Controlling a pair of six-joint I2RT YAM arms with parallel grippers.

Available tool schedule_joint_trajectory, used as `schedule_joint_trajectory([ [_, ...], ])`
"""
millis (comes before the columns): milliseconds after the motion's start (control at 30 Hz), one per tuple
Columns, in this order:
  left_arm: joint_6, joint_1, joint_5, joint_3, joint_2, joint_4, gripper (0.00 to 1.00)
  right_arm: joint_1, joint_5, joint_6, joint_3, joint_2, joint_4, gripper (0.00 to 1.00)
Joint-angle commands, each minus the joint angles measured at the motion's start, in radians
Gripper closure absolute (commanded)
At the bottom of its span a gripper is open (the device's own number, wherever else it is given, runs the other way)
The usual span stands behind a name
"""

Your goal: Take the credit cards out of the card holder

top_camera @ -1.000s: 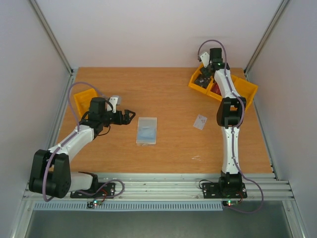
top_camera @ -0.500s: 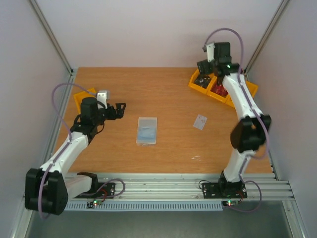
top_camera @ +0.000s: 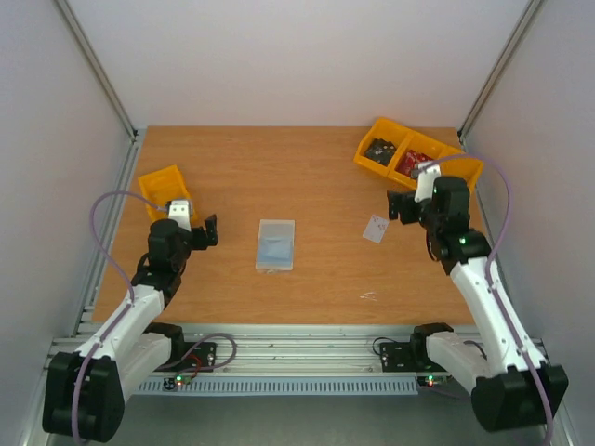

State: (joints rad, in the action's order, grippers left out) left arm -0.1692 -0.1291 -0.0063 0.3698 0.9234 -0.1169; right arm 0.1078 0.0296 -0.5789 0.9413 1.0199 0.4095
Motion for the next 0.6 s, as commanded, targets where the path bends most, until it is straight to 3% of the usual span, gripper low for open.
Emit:
schedule_joint_trajectory([
  [0,0.13,0.005,-0.045,-0.077,-0.073,-0.268,0.01,0.0,0.005,0.125,-0.153,-0.13,-0.078,0.01],
  [167,0.258,0.015,-0.146,-0.163,-0.123,-0.304,0.01,0.0,-0.094,0.168,-0.331,-0.231,-0.195,0.02],
  [300,0.232,0.029,-0.124,-0.23,-0.163,-0.327,0.01,0.0,-0.11,0.146,-0.507,-0.272,-0.413,0.02],
  [467,0.184,0.029,-0.162,-0.266,-0.199,-0.351,0.01,-0.002,-0.173,0.098,-0.631,-0.112,-0.737,0.01],
  [567,0.184,0.029,-0.177,-0.273,-0.215,-0.349,0.01,-0.023,-0.17,0.077,-0.694,0.061,-1.055,0.02],
])
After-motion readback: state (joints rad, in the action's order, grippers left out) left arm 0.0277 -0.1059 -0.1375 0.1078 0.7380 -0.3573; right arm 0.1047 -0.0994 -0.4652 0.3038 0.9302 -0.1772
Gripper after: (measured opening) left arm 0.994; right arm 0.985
